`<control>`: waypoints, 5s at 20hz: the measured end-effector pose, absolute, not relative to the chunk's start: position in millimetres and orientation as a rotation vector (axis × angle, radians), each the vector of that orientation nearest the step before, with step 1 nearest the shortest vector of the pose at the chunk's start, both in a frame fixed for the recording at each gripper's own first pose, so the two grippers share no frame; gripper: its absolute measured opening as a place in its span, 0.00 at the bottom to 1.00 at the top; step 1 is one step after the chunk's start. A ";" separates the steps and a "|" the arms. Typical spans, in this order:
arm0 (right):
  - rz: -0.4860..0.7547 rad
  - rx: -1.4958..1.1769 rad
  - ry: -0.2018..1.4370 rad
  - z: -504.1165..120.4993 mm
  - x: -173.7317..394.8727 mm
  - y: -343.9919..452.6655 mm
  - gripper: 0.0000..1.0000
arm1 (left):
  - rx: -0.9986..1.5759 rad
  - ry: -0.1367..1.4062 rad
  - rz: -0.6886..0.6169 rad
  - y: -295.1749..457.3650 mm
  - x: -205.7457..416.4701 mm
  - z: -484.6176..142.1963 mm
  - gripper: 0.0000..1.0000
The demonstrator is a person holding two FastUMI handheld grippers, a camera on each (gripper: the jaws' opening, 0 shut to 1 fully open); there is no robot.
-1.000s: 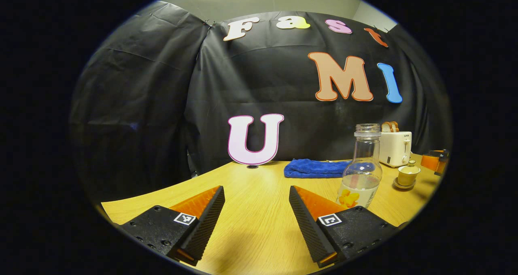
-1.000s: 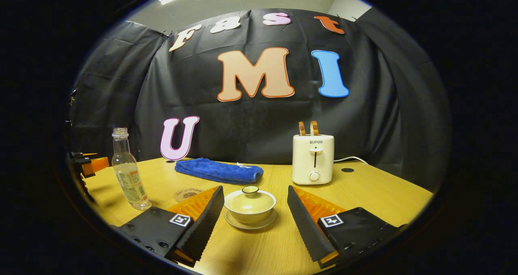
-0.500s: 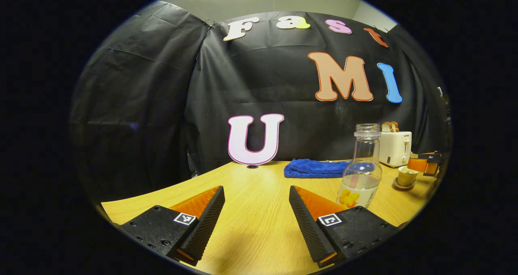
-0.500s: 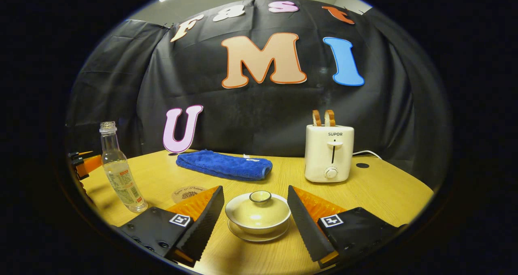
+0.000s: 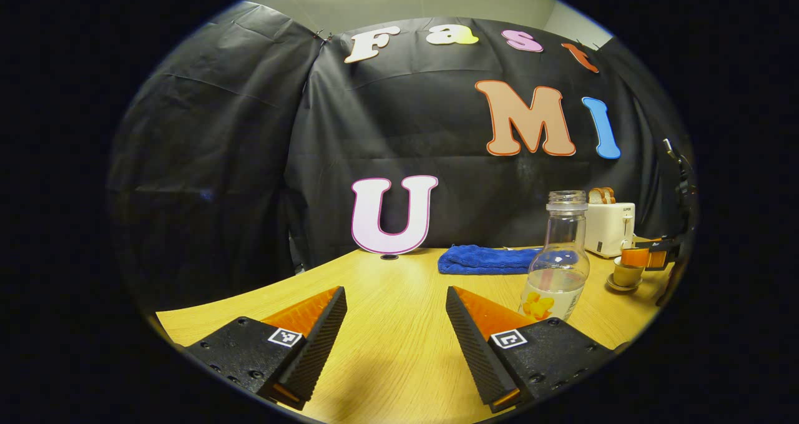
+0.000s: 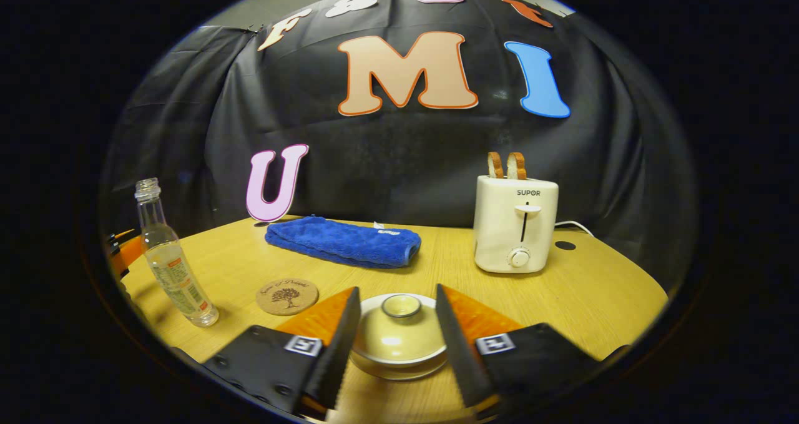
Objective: Open the teacup lid with one hand, grasp the water bottle and pour water into the teacup with the other hand; after pouring, place the water bottle on the coaster and then close the teacup lid.
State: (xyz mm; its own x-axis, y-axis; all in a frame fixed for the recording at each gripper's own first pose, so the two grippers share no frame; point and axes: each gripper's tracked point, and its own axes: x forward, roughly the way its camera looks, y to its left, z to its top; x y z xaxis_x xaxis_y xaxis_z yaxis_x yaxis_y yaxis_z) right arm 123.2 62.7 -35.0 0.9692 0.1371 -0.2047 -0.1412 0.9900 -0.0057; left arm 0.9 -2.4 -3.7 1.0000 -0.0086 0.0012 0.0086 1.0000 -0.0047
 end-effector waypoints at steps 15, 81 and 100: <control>0.157 -0.008 0.141 -24.1 122.7 64.8 0.33 | -0.005 -0.001 -0.009 -2.5 -0.2 -3.2 0.93; -0.107 -0.005 -0.005 2.3 8.0 -25.3 0.29 | 0.165 0.277 -0.534 -180.4 19.4 -45.5 0.70; -0.219 -0.008 -0.008 4.9 5.6 -84.4 0.29 | 1.151 0.006 -0.426 -254.3 72.0 8.8 0.69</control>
State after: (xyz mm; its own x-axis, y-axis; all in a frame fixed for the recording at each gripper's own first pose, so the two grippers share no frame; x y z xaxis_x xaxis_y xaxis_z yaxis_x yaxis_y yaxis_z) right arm 5.6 -84.4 4.9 0.9760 -0.2175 0.0087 0.2176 0.9760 -0.0071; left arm 72.0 -254.3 8.8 0.9200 -0.3238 -0.2207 0.3300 0.3365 0.8819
